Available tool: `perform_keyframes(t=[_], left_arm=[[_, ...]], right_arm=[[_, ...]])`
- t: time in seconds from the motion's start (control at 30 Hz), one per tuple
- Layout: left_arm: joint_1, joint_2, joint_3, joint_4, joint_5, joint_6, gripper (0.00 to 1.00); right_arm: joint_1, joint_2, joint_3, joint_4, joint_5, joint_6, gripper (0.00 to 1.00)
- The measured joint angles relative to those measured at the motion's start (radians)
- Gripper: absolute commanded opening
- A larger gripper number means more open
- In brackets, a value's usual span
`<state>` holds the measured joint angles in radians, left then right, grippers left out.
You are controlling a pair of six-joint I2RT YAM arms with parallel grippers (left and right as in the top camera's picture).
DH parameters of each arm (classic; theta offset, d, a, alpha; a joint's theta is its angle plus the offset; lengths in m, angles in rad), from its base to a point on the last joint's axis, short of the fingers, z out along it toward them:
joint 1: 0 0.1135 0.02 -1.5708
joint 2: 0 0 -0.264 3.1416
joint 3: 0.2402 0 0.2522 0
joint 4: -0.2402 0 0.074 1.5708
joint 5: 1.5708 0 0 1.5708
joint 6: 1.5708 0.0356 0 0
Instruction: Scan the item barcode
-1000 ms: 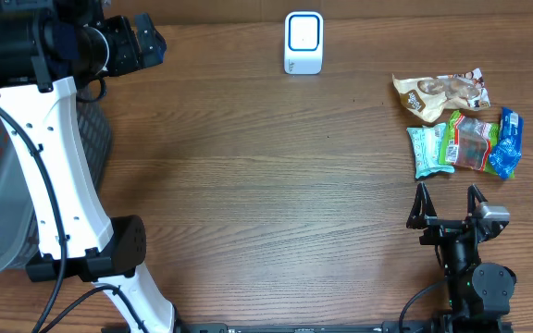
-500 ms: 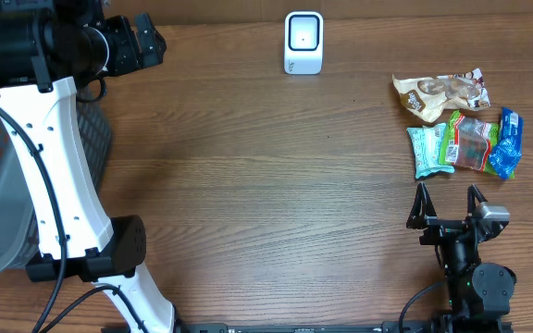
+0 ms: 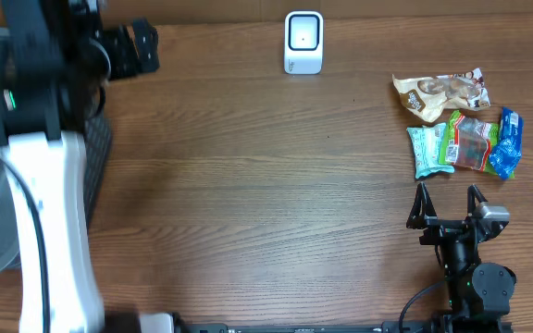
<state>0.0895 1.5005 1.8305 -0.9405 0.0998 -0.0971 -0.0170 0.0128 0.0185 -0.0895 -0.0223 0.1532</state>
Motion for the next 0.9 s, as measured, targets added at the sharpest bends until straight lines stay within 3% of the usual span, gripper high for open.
perform_keyframes(t=[0.27,0.4,0.53,0.7,0.9], left_arm=[[0.000,-0.505,-0.734,0.436,0.000,0.146,1.00],[0.000,-0.727,-1.095,0.673,0.000,0.180,1.00],[0.000,-0.963,-1.393,0.815,0.000,0.191,1.00],[0.000,-1.217,-1.628,0.899,0.001,0.214,1.00],[0.000,-1.421,-1.772,0.953,0.001,0.277,1.00]], right_arm=[[0.000,-0.002,0.000,0.000,0.000,0.000,1.00],[0.000,-0.002,0.000,0.000,0.000,0.000,1.00],[0.000,-0.002,0.000,0.002,0.000,0.000,1.00],[0.000,-0.002,0.000,0.000,0.000,0.000,1.00],[0.000,-0.002,0.000,0.000,0.000,0.000,1.00]])
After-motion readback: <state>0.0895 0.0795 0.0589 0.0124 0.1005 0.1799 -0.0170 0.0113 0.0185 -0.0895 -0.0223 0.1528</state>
